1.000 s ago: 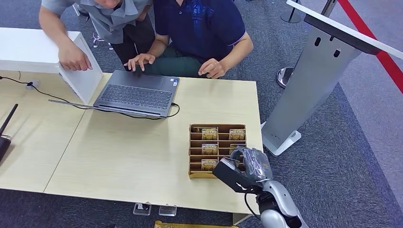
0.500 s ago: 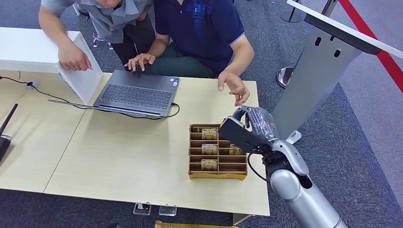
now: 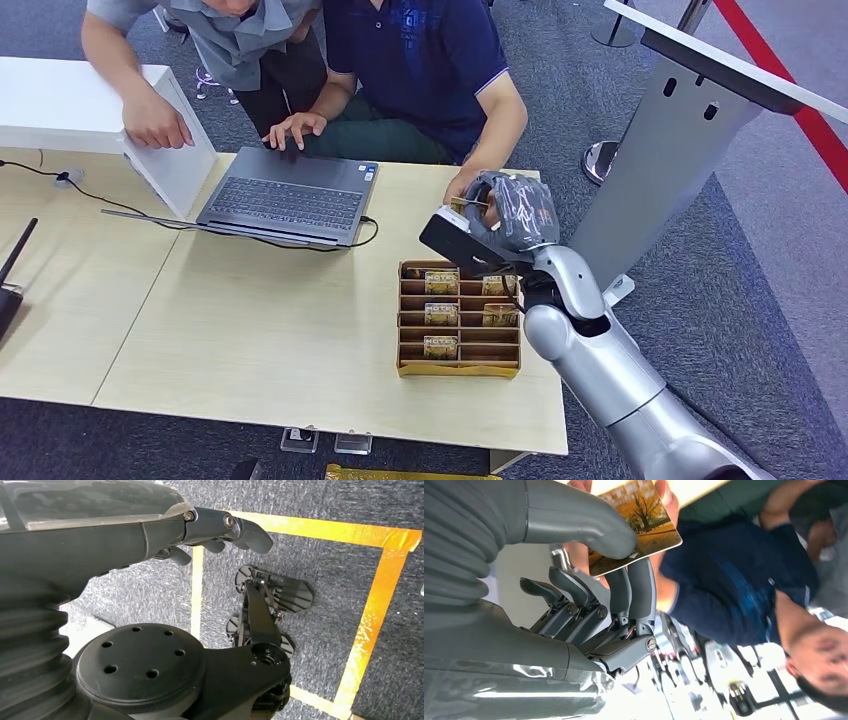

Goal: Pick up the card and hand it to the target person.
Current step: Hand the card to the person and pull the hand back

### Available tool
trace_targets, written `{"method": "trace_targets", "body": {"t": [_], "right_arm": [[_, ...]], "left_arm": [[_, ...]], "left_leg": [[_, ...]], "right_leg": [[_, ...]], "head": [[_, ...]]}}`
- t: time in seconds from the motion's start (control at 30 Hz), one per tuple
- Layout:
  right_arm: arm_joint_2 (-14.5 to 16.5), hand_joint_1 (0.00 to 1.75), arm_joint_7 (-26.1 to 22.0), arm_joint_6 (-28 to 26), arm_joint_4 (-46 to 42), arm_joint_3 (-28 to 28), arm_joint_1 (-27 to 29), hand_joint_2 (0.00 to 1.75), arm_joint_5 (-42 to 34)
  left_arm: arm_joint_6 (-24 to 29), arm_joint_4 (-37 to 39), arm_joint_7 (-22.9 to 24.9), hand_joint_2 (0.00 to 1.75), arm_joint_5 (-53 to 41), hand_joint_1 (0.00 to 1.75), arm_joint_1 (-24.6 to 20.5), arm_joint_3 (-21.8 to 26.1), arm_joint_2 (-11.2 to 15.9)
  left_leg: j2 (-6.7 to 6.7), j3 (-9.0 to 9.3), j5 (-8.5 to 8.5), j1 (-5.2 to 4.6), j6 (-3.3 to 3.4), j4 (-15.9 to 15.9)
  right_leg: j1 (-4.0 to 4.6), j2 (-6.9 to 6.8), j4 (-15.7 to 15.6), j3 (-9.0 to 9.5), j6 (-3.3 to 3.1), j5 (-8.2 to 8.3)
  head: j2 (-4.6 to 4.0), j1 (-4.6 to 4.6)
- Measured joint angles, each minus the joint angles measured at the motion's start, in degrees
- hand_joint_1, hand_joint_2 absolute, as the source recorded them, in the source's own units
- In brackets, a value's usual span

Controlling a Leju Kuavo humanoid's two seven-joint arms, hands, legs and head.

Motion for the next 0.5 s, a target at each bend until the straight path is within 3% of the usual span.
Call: {"method": "trace_targets", "body": {"t": [0.07, 0.2, 0.5], "right_arm": [[0.5, 1.75, -0.2, -2.1, 0.2, 0.3, 0.0, 1.75, 1.4], [0.9, 0.0, -0.6, -2.6, 0.0, 0.5, 0.3, 1.75, 1.9], [-1.8, 0.0, -2.7, -0.1, -6.8, -3.1, 3.3, 1.75, -4.3]], "left_arm": [[0.0, 0.0, -0.4, 1.75, 0.3, 0.0, 0.3, 0.1, 0.0], [-0.1, 0.0, -1.1, 1.75, 0.1, 0.0, 0.5, -0.3, 0.3], [0.0, 0.1, -1.7, 1.75, 1.9, 0.0, 1.0, 0.7, 0.6]], "left_leg": [[-0.05, -0.01, 0.01, 0.01, 0.01, 0.0], [-0.19, -0.03, -0.03, 0.02, 0.02, 0.0], [-0.4, -0.12, 0.01, 0.05, 0.04, 0.1]], "right_leg": [[0.01, -0.06, 0.0, 0.01, 0.0, 0.0], [0.02, -0.19, 0.0, 0.05, 0.02, -0.07], [0.05, -0.4, 0.0, 0.03, 0.02, -0.09]], "head": [[0.0, 0.0], [0.0, 0.0], [0.0, 0.0]]}}
